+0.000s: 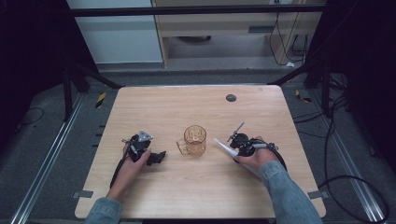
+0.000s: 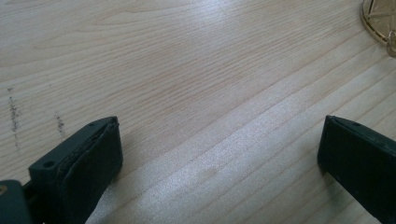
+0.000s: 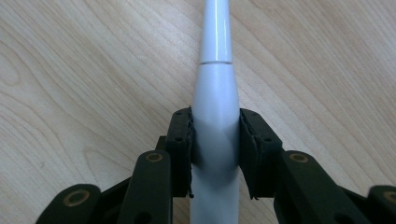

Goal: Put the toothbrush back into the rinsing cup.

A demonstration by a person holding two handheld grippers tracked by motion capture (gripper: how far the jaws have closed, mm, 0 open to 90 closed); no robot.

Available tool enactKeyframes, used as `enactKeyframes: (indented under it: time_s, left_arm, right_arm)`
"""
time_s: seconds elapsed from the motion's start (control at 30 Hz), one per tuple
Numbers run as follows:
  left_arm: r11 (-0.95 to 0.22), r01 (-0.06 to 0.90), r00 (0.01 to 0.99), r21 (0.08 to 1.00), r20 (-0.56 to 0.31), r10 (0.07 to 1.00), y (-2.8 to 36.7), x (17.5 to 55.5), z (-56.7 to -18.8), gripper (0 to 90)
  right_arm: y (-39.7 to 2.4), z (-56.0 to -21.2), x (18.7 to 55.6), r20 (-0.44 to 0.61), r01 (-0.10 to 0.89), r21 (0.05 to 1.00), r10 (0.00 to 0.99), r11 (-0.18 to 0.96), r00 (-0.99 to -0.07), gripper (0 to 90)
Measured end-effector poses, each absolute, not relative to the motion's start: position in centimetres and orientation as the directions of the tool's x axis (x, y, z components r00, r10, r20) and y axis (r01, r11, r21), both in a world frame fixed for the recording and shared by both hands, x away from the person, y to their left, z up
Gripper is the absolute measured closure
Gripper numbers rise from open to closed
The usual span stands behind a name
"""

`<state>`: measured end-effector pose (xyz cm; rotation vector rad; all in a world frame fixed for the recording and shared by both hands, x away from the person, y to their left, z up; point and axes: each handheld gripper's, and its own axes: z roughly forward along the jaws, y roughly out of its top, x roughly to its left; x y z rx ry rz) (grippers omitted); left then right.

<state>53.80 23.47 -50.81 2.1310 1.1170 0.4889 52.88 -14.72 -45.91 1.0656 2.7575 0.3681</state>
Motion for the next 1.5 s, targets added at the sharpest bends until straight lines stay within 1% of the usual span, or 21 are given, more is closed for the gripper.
enactKeyframes:
  time_s: [0.33,0.5,0.97,1.1,1.2,1.5]
  left_arm:
    - [-0.406,0.574,0.562,0.711,0.018,0.827,23.5,53.8,-50.8,0.0]
    - [-0.406,0.574,0.563,0.711,0.018,0.827,23.5,53.8,-50.8,0.0]
    - [-0.405,0.574,0.562,0.712,0.017,0.827,23.5,53.8,-50.8,0.0]
    - [-0.406,0.574,0.562,0.711,0.018,0.827,23.5,53.8,-50.8,0.0]
    - [-0.405,0.574,0.562,0.711,0.017,0.827,23.5,53.8,-50.8,0.0]
    - [-0.406,0.574,0.562,0.711,0.018,0.827,23.5,53.8,-50.8,0.0]
  right_arm:
    - [-15.5,-44.5,52.7,-0.058,0.654,0.314,0.701,0.688,-0.711,67.0]
    - [-16.2,-44.1,52.9,-0.065,0.674,0.333,0.729,0.660,-0.682,66.9]
    - [-16.6,-42.5,53.5,-0.066,0.672,0.446,0.770,0.592,-0.635,66.9]
    - [-16.6,-42.1,53.6,-0.066,0.661,0.471,0.770,0.585,-0.635,66.9]
    - [-16.4,-41.7,53.6,-0.064,0.645,0.507,0.771,0.572,-0.633,66.9]
    - [-15.5,-39.9,53.9,-0.076,0.599,0.588,0.775,0.543,-0.627,67.0]
